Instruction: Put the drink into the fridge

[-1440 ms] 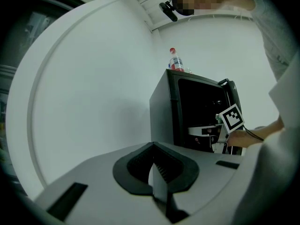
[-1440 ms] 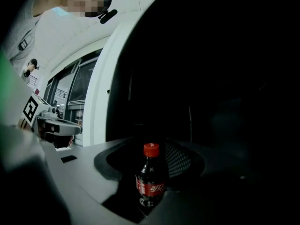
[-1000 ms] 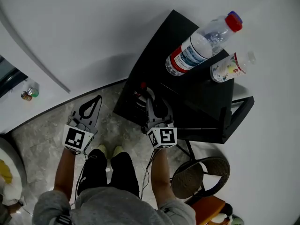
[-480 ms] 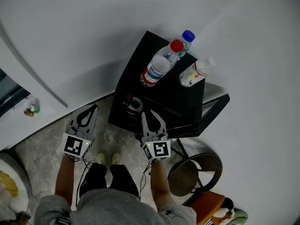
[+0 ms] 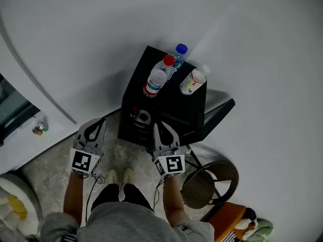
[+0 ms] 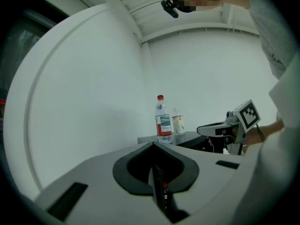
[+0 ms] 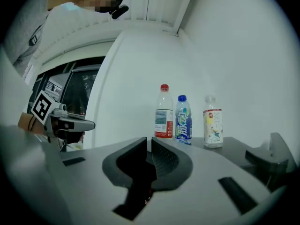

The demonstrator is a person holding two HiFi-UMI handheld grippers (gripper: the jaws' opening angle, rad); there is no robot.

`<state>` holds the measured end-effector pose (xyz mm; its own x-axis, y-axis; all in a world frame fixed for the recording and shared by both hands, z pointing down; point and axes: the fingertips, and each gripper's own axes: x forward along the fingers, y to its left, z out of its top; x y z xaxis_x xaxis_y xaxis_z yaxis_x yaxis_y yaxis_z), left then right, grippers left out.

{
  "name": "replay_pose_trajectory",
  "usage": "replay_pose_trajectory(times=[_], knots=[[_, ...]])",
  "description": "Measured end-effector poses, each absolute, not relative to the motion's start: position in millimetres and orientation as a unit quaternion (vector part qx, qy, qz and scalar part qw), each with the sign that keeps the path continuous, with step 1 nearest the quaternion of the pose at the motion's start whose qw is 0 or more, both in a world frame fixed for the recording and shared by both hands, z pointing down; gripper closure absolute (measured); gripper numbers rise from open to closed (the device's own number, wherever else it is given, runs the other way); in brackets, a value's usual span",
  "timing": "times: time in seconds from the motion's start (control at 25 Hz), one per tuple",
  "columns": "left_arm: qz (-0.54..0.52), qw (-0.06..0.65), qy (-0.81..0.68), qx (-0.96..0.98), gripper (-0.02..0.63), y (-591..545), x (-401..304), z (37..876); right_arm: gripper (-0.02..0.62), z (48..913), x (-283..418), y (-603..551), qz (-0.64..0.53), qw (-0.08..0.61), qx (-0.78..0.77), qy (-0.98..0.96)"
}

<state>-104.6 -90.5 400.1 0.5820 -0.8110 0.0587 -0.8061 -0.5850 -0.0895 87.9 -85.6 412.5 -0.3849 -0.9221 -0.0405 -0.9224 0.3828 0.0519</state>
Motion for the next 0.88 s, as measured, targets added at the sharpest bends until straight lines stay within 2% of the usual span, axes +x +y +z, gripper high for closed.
replay_pose_trajectory(times=[0.32,0.88], knots=[[-0.049,0.017,0.454,-0.890,0.604,-65,-105,393,0.569,399,93,-56,0.021,0.009,-0.566,0.824],[-0.035,0.014,0.452,-0.891,0.604,-58,-102,391,0.569,395,93,-45,0.002,0.013,-0.571,0.821]])
